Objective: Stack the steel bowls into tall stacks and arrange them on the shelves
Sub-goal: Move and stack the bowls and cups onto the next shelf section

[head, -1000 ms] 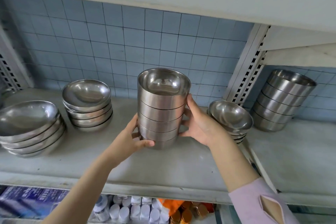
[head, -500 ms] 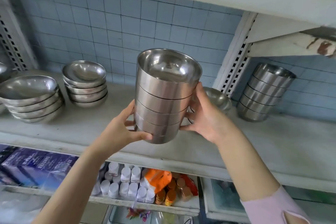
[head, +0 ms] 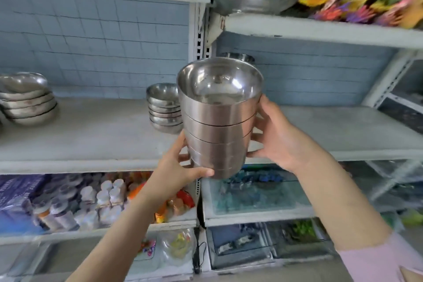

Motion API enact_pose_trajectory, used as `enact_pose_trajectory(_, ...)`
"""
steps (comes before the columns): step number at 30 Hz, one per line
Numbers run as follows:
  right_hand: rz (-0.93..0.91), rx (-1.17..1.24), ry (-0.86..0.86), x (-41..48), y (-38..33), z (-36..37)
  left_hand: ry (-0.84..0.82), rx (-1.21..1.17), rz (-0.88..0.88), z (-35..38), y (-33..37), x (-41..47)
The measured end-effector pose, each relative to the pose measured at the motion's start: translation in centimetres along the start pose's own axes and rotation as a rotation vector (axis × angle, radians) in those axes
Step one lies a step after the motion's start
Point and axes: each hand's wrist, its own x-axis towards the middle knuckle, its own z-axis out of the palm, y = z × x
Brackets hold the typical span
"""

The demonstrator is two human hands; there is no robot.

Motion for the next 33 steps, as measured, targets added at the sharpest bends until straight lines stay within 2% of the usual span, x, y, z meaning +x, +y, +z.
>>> enact_pose_trajectory(9,0.04,0.082,0.097,-2.0,-0.1,-9.3,-0.139,0.039,0.01,8.6,1.9,4.7)
enact_pose_trajectory(19,0.075,0.117,0.157,5.9,-0.5,-17.3,-0.123,0.102,-0.069,13.6,-1.5,15.5)
enact_pose_trajectory(28,0.082,-0.003,0.18,12.2,0.7,-22.6,-0.18,0.031,-0.126,17.3,-3.6,22.1)
enact_pose_trajectory(33,0.069,-0.005,0.201,15.7,0.4,-24.4,-0.155,0.052,-0.172,18.4,-4.1,25.6)
